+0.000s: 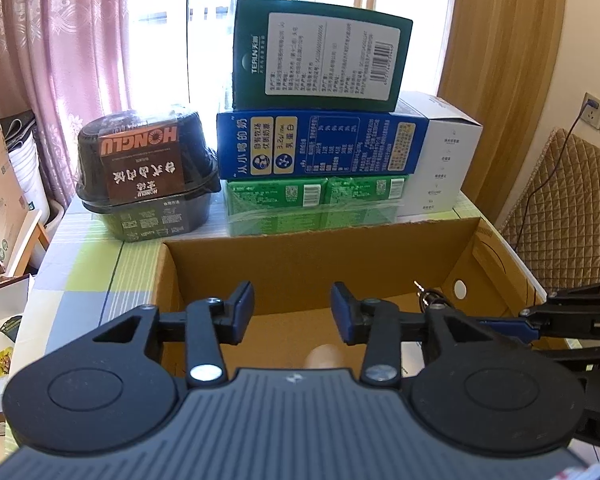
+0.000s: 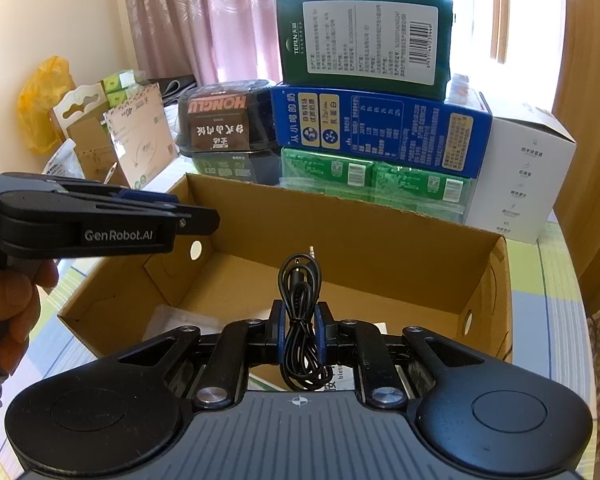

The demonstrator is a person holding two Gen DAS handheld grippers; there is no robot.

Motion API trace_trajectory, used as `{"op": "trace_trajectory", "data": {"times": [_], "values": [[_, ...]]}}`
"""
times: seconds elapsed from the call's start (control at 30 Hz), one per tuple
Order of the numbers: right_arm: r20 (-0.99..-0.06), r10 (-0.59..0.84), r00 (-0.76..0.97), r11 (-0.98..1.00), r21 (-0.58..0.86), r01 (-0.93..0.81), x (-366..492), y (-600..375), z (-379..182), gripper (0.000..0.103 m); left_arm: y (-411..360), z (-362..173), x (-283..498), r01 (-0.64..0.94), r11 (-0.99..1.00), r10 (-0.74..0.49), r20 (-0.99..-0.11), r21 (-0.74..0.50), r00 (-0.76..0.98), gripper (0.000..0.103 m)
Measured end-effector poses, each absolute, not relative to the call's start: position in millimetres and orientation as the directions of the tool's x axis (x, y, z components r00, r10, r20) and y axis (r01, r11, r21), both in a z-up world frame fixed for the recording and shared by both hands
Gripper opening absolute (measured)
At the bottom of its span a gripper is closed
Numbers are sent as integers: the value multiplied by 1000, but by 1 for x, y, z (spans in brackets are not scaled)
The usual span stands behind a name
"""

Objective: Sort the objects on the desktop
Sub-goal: 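Open both tools to drop the spoon and cable into the box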

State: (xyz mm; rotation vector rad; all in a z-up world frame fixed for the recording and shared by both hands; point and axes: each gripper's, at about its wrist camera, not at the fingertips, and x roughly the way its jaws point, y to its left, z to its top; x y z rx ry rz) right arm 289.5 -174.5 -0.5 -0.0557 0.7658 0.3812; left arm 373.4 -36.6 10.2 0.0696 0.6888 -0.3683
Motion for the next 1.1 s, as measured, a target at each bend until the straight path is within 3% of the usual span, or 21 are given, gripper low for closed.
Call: {"op": "trace_trajectory", "data": {"times": [0.27, 0.33, 0.4, 0.5, 0.8, 1.03, 1.1], "values": [[-665, 342, 664, 923, 107, -369, 289, -171, 2, 12, -30, 12, 364, 350, 935, -301, -625, -48, 720, 42], [-659, 337, 673, 924, 97, -369, 288, -170, 5, 16, -28, 12, 361, 347, 937, -298, -626, -47, 720, 48], [-651, 334, 682, 927, 96, -362, 287, -172, 7, 31, -26, 11, 358, 346, 937, -294, -627, -42, 722, 54], [-642, 329, 693, 931, 97, -352, 283, -176, 10, 45, -23, 10, 354, 342, 939, -289, -633, -42, 718, 57], [-639, 310, 704, 939, 91, -331, 263, -189, 18, 61, -14, 15, 329, 328, 944, -276, -637, -38, 720, 68], [-630, 305, 714, 944, 102, -313, 240, -199, 29, 65, -5, 20, 299, 314, 949, -264, -642, -39, 719, 79], [-630, 302, 716, 945, 101, -310, 231, -200, 32, 71, -3, 22, 289, 307, 951, -258, -643, -38, 721, 82]]}}
